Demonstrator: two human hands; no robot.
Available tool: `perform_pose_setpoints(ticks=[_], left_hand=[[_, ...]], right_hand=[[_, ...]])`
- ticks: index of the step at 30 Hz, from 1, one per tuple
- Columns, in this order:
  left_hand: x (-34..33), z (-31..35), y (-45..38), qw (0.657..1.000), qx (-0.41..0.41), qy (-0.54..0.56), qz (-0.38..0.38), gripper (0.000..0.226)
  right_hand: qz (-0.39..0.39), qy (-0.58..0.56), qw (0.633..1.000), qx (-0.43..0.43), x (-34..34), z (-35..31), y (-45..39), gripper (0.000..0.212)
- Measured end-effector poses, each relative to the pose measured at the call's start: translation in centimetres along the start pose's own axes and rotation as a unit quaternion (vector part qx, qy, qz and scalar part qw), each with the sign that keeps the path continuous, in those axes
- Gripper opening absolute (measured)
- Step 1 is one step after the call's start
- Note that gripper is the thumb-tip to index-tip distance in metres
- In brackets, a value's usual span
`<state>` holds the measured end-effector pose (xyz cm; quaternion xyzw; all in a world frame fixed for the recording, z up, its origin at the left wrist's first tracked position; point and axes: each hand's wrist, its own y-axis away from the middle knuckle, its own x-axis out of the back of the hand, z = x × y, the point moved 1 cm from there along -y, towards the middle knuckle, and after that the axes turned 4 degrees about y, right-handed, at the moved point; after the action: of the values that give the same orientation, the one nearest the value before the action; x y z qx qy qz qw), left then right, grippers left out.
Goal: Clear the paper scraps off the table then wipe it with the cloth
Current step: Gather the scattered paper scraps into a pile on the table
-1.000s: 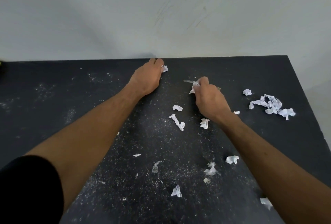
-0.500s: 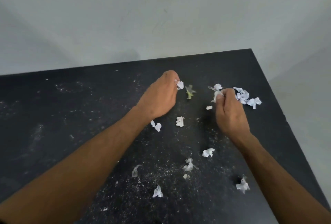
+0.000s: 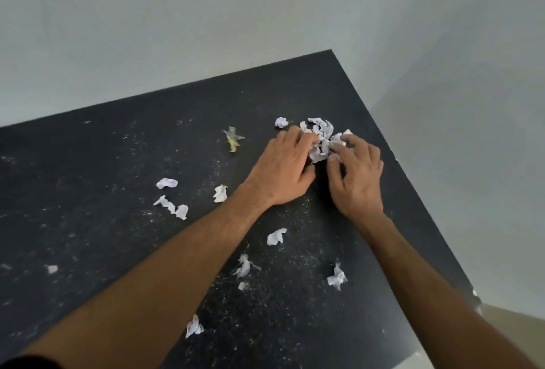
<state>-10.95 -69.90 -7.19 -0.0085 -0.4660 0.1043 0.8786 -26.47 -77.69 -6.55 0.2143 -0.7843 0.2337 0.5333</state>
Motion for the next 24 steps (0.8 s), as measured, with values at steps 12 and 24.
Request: perform_pose_setpoints(ticks=[12,24], left_hand=[[6.4,-0.2,8.1,0.983,0.080,0.158,0.057,0.028],[4.7,0.5,28.9,0.978,0.156,0.139,-0.021,0.022]], right_hand=[[-0.014,-0.128,0.981,0.147,2.9,-5.6,7.8,0.017],[-0.239,-0.188,0.903,0.303,-0.8,-11.9,23.9,0.032]])
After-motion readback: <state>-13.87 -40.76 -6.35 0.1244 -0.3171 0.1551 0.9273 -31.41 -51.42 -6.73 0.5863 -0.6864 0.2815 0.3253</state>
